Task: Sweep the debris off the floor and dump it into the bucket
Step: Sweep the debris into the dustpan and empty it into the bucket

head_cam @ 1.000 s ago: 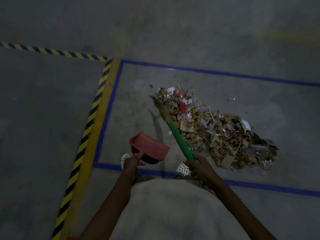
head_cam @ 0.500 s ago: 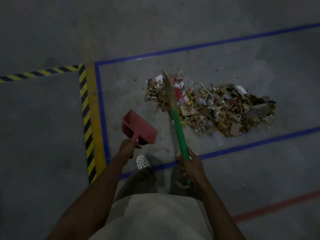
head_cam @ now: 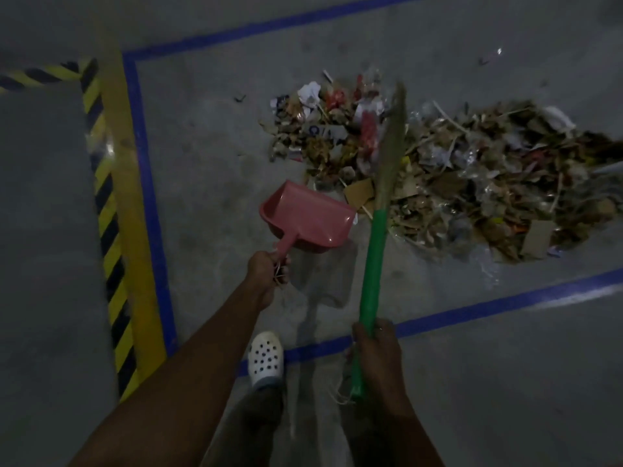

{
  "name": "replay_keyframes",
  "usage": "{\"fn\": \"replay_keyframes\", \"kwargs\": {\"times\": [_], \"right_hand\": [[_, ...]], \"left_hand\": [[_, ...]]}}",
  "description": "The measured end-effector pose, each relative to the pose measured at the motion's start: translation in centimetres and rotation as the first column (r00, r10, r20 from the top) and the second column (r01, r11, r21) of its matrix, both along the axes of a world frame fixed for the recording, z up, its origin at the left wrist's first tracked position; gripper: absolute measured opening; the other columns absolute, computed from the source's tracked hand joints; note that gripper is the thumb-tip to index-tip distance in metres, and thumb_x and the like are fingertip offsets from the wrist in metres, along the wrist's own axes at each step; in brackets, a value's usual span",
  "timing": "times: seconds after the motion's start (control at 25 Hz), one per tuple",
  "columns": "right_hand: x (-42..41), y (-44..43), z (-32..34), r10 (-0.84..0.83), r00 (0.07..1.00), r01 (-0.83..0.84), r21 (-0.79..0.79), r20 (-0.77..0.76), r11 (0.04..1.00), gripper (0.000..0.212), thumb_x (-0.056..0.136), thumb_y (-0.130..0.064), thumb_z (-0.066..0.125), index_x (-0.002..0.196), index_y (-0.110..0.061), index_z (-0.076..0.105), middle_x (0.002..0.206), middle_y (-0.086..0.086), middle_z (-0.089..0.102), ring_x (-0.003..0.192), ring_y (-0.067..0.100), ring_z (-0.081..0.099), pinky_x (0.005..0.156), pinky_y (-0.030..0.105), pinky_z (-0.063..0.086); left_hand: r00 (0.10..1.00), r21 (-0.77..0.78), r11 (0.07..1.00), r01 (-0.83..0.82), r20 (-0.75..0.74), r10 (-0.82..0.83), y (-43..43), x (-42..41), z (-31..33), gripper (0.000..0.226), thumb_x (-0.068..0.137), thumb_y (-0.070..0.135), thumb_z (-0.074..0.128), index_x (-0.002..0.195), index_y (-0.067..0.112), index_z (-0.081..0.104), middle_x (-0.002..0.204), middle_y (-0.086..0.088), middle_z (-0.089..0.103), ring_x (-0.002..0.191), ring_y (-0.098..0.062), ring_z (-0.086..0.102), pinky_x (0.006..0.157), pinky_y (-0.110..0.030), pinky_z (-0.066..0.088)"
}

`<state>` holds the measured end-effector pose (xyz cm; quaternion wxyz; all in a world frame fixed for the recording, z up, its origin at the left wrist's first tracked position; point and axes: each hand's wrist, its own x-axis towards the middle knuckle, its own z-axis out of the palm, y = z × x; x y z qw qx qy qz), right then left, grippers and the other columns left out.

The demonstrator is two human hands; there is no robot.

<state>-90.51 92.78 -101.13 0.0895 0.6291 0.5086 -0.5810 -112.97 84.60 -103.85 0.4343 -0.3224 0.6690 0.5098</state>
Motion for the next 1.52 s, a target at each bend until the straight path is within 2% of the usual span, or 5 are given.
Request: {"fn": "replay_keyframes", "kwargs": {"times": [0.28, 0.92, 1.08, 1.28, 1.52], "right_hand": [[-3.5, 3.0, -17.5, -0.269, 0.963, 0.253, -0.302, -0.011, 0.919, 0.053, 0.077, -0.048, 0.084, 0.108, -0.010, 0.062, 0.082, 0.022, 0.070, 0.063, 0.036, 0.070, 0.057, 0.051, 0.060], [-1.2, 4.4, -32.8, 0.576, 0.788, -0.422, -0.490, 0.218, 0.763, 0.031, 0.080, -0.028, 0.085, 0.086, -0.004, 0.067, 0.068, 0.007, 0.071, 0.054, 0.019, 0.066, 0.047, 0.024, 0.051], [-3.4, 6.1, -36.9, 0.378, 0.880, -0.382, -0.045, 0.289, 0.923, 0.051, 0.086, -0.059, 0.067, 0.100, -0.010, 0.066, 0.089, 0.008, 0.071, 0.079, 0.025, 0.069, 0.068, 0.035, 0.057], [-8.5, 4.7, -39.0, 0.216, 0.947, -0.293, 0.373, 0.236, 0.880, 0.063, 0.096, -0.058, 0.051, 0.136, -0.009, 0.044, 0.132, 0.017, 0.051, 0.120, 0.036, 0.053, 0.099, 0.046, 0.047], [-8.1, 2.9, -40.1, 0.070, 0.991, -0.124, 0.551, 0.118, 0.826, 0.045, 0.096, -0.037, 0.061, 0.121, -0.003, 0.046, 0.124, 0.022, 0.056, 0.111, 0.039, 0.058, 0.092, 0.048, 0.050]], "left_hand": [[0.989, 0.006, 0.989, 0.146, 0.003, -0.146, -1.9, 0.6, -16.4, 0.014, 0.099, 0.002, 0.043, 0.098, -0.006, 0.055, 0.073, -0.015, 0.052, 0.051, -0.019, 0.047, 0.044, -0.025, 0.042], [0.611, -0.308, 0.578, 0.755, 0.013, -0.791, -2.3, -1.3, -28.2, 0.047, 0.073, 0.052, 0.074, 0.080, 0.005, 0.071, 0.064, -0.014, 0.072, 0.053, -0.029, 0.071, 0.044, -0.031, 0.053], [0.571, -0.176, 0.545, 0.820, 0.168, -0.804, -2.2, -1.8, -32.2, 0.047, 0.064, 0.042, 0.085, 0.084, 0.001, 0.072, 0.077, -0.018, 0.074, 0.063, -0.033, 0.072, 0.048, -0.039, 0.056], [0.837, -0.114, 0.834, 0.540, -0.033, -0.547, -2.2, 1.5, -33.9, 0.022, 0.075, 0.021, 0.070, 0.079, 0.001, 0.062, 0.057, -0.013, 0.059, 0.043, -0.025, 0.057, 0.048, -0.037, 0.050], [0.629, -0.246, 0.764, 0.596, -0.449, -0.635, -2.4, 2.2, -33.2, 0.026, 0.079, 0.049, 0.056, 0.101, 0.036, 0.054, 0.084, -0.002, 0.064, 0.059, -0.021, 0.058, 0.045, -0.021, 0.039]]}}
